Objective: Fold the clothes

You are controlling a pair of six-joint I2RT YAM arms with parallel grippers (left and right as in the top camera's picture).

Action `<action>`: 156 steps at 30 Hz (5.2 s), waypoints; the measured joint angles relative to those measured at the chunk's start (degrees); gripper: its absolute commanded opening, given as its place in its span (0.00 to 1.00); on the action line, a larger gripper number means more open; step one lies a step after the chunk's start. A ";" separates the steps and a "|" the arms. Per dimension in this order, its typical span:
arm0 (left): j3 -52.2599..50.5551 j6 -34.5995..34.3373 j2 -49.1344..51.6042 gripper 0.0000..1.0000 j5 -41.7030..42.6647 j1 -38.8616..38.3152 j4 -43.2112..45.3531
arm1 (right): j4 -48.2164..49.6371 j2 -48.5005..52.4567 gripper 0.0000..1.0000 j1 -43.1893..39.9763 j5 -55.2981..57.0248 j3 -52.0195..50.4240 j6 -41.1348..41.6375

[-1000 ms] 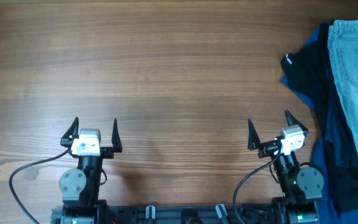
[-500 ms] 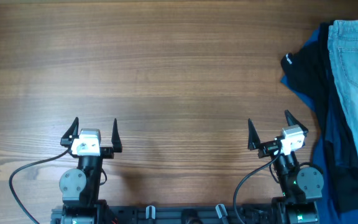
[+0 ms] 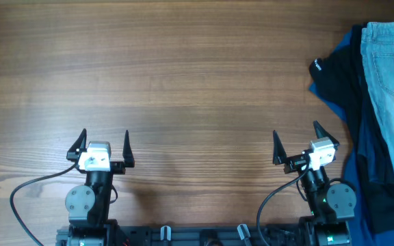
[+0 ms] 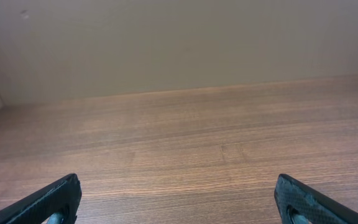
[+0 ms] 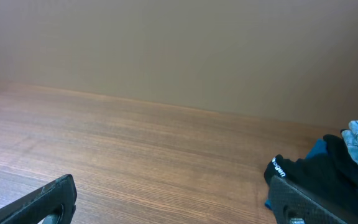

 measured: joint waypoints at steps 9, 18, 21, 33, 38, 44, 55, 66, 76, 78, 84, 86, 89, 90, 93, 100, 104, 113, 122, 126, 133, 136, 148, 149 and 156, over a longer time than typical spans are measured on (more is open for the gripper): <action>0.00 0.00 0.00 1.00 0.00 0.00 0.00 | 0.00 0.00 1.00 0.00 0.00 0.00 0.00; 0.00 0.00 0.00 1.00 0.00 0.00 0.00 | 0.00 0.00 1.00 0.00 0.00 0.00 0.00; 0.00 0.00 0.00 1.00 0.00 0.00 0.00 | 0.00 0.00 1.00 0.00 0.00 0.00 0.00; 0.00 0.00 0.00 1.00 0.00 0.00 0.00 | 0.00 0.00 1.00 0.00 0.00 0.00 0.00; 0.00 0.00 0.00 1.00 0.00 0.00 0.00 | 0.00 0.00 1.00 0.00 0.00 0.00 0.00; 0.00 0.00 0.00 1.00 0.00 0.00 0.00 | 0.00 0.00 1.00 0.00 0.00 0.00 0.00; 0.00 0.00 0.00 1.00 0.00 0.00 0.00 | 0.00 0.00 1.00 0.00 0.00 0.00 0.00; 0.00 0.00 0.00 1.00 0.00 0.00 0.00 | -0.02 0.00 1.00 0.00 1.36 0.00 -0.02; 0.00 0.00 0.00 1.00 0.00 0.00 0.00 | -0.02 0.00 1.00 0.00 1.70 0.00 0.76; 0.00 0.00 0.00 1.00 0.00 0.00 0.00 | -0.09 0.00 0.99 0.00 1.68 0.11 1.64; 0.00 0.00 0.00 1.00 0.00 0.00 0.00 | -8.72 0.28 1.00 0.00 1.11 12.70 7.06; 0.00 0.00 0.00 1.00 0.00 0.00 0.00 | -11.52 0.52 1.00 0.00 1.31 18.08 7.65; 0.00 0.00 0.00 1.00 0.00 0.00 0.00 | -14.03 3.21 1.00 0.00 2.84 26.82 8.15; 0.00 0.00 0.00 1.00 0.00 0.00 0.00 | -14.88 4.68 1.00 0.00 3.45 29.31 8.33; 0.00 0.00 0.00 1.00 0.00 0.00 0.00 | -16.83 11.19 1.00 0.00 4.57 37.27 8.55; -0.02 0.00 0.07 1.00 0.00 0.00 0.00 | -25.33 33.38 1.00 0.00 6.49 59.67 8.04; -0.02 0.00 0.09 1.00 0.00 0.00 0.00 | -29.90 47.76 1.00 0.00 10.62 73.66 5.11; -0.02 0.00 0.11 1.00 0.00 0.00 0.02 | -43.76 74.01 1.00 -3.69 19.47 103.43 -0.22; -0.04 0.00 0.11 1.00 0.00 0.00 0.00 | -42.86 97.00 1.00 -20.26 20.94 108.78 -1.29; -0.04 0.00 0.11 1.00 0.00 0.00 0.02 | -36.74 106.16 1.00 -23.26 20.68 108.83 -1.49; -0.04 0.00 0.11 1.00 0.00 0.00 0.02 | -34.62 118.84 0.90 -23.12 18.71 108.85 -1.01; -0.04 0.00 0.11 1.00 0.00 0.00 0.02 | -33.09 122.46 0.84 -23.12 18.56 108.85 -0.68; -0.04 0.00 0.11 1.00 0.00 0.00 0.02 | -26.86 132.39 0.64 -23.12 19.76 108.87 -0.61; -0.04 0.00 0.11 1.00 0.00 0.00 0.02 | -26.03 133.26 0.63 -23.12 19.93 108.87 -0.81; -0.04 0.00 0.11 1.00 0.00 0.00 0.02 | -23.63 133.94 0.60 -23.52 22.36 108.87 -0.83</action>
